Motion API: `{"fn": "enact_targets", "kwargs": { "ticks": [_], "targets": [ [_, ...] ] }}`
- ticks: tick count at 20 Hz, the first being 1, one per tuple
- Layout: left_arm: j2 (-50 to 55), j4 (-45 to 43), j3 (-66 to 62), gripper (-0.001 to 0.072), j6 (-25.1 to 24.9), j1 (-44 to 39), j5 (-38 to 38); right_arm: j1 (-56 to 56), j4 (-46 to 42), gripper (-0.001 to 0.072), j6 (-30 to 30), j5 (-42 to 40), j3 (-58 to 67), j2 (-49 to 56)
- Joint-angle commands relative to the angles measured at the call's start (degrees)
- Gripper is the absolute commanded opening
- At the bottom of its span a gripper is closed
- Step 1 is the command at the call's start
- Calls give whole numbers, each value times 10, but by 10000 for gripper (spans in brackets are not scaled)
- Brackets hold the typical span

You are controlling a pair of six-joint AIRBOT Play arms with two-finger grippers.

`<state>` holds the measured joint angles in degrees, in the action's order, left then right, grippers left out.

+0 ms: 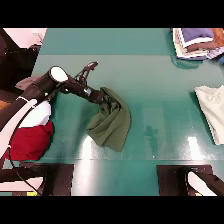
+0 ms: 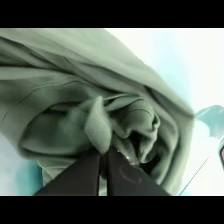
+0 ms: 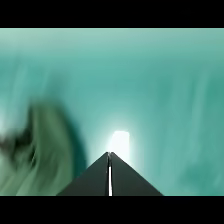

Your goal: Fold the shirts.

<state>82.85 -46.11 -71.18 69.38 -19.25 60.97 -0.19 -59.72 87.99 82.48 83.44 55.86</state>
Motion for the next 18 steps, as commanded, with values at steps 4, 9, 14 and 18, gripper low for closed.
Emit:
{"fn": "enact_targets", "kwargs": {
  "ticks": [4,9,14,18],
  "targets": [
    [2,-14,-42,24,2,21,43,203,126,578,-2,-186,-414,2],
    [2,-17,-42,23,3,21,51,341,272,576,-97,-367,-519,115],
    [2,-17,-42,23,3,21,54,389,306,498,-148,-362,-442,220],
    [-6,-47,-49,23,13,23,66,375,244,14,-146,-330,-382,242]
  ]
}}
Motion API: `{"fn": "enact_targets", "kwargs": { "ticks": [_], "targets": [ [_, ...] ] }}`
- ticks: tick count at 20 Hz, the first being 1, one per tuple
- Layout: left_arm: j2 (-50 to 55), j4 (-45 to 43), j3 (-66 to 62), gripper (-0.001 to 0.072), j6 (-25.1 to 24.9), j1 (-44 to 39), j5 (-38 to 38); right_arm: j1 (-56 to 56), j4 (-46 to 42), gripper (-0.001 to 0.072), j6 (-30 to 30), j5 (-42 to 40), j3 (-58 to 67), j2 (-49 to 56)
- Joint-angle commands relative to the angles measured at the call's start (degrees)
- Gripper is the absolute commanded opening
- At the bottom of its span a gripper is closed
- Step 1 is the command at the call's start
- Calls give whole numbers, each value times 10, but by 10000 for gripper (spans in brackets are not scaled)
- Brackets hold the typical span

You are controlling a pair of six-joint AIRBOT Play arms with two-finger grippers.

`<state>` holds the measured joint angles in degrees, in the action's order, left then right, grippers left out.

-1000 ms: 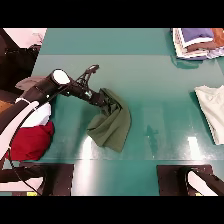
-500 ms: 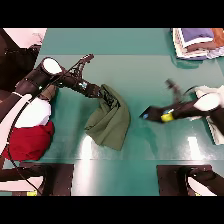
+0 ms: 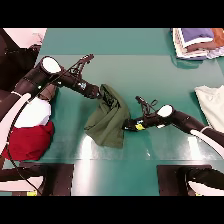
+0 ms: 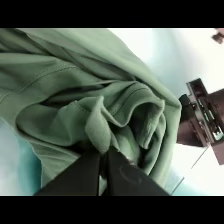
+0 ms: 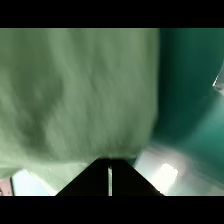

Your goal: Fold the shirts.

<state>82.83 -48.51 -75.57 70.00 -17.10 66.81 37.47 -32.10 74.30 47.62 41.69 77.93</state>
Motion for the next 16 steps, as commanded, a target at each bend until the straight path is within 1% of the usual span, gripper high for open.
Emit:
{"fn": "enact_targets", "kwargs": {
  "ticks": [1,2,5,7,8,10,12,16],
  "targets": [
    [-16,-47,-13,23,14,5,8,-17,-62,14,9,38,47,13],
    [-31,-71,-27,23,22,14,9,-36,-103,14,35,59,57,-4],
    [-88,-109,-77,23,21,63,14,-117,-266,14,117,136,99,-87],
    [-129,-128,-110,23,20,96,14,-176,-352,14,143,179,138,-148],
    [-147,-138,-124,24,19,108,13,-207,-380,14,144,195,163,-177],
    [-180,-148,-145,23,8,122,12,-267,-398,13,145,205,212,-226],
    [-209,-154,-160,23,0,122,9,-318,-399,14,143,205,262,-266],
    [-250,-154,-218,23,0,122,10,-381,-400,14,141,212,363,-318]
  ]
}}
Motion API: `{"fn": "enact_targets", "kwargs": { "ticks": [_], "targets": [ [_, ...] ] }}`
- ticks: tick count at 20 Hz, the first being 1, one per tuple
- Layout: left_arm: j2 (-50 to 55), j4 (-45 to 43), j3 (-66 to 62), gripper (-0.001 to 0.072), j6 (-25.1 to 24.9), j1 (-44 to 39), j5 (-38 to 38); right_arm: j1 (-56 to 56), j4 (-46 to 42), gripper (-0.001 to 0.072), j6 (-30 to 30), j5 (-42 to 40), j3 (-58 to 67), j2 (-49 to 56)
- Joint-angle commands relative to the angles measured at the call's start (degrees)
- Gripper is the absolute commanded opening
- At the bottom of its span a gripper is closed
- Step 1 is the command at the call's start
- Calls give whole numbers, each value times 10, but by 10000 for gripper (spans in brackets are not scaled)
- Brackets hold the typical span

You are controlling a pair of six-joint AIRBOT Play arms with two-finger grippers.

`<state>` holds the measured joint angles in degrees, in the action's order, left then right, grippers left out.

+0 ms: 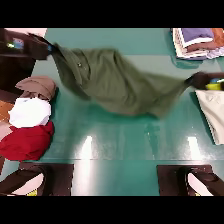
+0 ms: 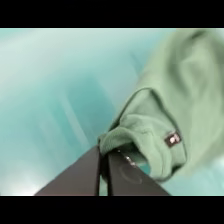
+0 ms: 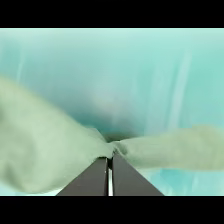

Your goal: Fold the shirts.

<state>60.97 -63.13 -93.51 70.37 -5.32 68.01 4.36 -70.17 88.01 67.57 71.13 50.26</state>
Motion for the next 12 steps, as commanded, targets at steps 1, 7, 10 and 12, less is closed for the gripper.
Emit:
{"fn": "enact_targets", "kwargs": {
  "ticks": [1,7,10,12],
  "targets": [
    [-39,-8,-58,23,-3,4,-2,-61,-19,14,3,18,92,-50],
    [-54,-16,-140,24,-4,4,6,-90,-18,14,0,96,171,-62],
    [-37,-63,-117,24,-3,4,42,-90,-15,14,0,158,115,-53],
    [-27,-83,-75,23,-3,4,51,-90,-14,14,0,180,59,-46]
  ]
}}
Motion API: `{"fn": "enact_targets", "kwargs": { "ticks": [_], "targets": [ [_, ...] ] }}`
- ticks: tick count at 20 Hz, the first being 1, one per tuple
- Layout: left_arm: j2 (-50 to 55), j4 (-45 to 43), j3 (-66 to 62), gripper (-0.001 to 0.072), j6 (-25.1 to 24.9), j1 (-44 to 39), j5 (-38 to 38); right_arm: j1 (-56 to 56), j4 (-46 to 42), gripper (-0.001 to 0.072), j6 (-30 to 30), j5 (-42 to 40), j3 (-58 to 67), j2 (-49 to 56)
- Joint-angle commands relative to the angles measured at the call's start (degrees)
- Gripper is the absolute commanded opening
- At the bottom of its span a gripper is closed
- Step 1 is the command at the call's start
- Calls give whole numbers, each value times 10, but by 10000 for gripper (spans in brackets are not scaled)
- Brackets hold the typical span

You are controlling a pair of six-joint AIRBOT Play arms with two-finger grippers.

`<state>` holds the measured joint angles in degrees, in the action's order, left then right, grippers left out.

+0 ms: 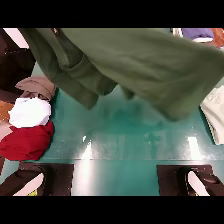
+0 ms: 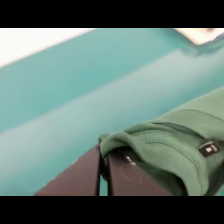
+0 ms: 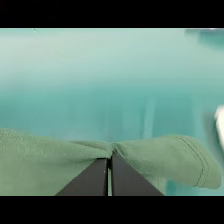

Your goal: Fold the shirts.

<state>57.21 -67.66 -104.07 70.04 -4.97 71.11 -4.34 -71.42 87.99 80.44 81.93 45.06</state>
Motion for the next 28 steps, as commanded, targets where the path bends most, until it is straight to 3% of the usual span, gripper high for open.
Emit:
{"fn": "enact_targets", "kwargs": {
  "ticks": [1,6,9,12,17,20,23,28],
  "targets": [
    [15,-38,60,24,0,1,19,-3,-1,14,0,51,-80,8],
    [54,-38,208,24,0,1,9,-3,-1,14,0,-22,-224,7],
    [68,-38,240,23,0,1,-3,-3,-2,14,-1,-48,-244,6],
    [36,-38,197,23,0,1,-15,-3,-2,14,-2,-62,-188,-22],
    [-58,-37,22,24,0,1,6,-3,-6,14,-2,-56,-10,-91],
    [-111,-37,-65,23,0,1,27,-3,-8,13,-2,-23,70,-102],
    [-132,-37,-110,23,0,1,58,-3,-7,13,7,62,144,-53],
    [-95,-41,-19,23,0,1,84,-3,-1,13,25,190,191,89]
  ]
}}
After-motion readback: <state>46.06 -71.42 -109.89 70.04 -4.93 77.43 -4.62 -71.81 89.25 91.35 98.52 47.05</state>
